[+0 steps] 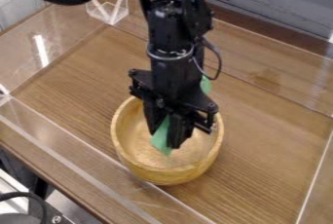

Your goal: Remove the green block from inside the brown bowl and put it on the table

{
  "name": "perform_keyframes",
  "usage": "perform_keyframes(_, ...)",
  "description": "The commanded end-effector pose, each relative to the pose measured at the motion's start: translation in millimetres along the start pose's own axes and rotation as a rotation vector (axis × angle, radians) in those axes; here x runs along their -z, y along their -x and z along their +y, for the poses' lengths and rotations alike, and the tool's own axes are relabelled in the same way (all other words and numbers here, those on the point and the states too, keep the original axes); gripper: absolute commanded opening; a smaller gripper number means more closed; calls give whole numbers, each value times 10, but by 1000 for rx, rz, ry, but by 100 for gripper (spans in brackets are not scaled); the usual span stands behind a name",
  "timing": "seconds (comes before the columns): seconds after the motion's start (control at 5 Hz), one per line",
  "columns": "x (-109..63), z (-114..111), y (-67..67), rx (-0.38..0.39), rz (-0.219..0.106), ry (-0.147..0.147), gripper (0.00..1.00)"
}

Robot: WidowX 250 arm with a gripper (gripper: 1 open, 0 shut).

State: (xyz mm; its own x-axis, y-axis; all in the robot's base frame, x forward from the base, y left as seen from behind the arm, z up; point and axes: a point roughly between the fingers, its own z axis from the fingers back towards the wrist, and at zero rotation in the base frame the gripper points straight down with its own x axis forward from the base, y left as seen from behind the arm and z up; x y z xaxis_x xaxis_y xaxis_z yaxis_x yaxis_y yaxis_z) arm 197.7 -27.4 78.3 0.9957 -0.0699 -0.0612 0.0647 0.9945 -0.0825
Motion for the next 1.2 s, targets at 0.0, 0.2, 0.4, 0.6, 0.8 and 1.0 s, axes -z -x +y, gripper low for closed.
perform_keyframes(0.0, -159, 2, -105, 5, -76, 11, 0)
perform_keyframes(0.2, -164, -1, -119, 4, -85, 18, 0)
perform_keyframes(0.4, -167, -1, -133, 4, -93, 24, 0)
perform_keyframes(0.6, -194, -124, -143, 12, -90, 32, 0)
perform_keyframes(0.8, -205, -285, -166, 27, -86, 38, 0)
perform_keyframes(1.0, -190, -484, -187, 53, -78, 43, 0)
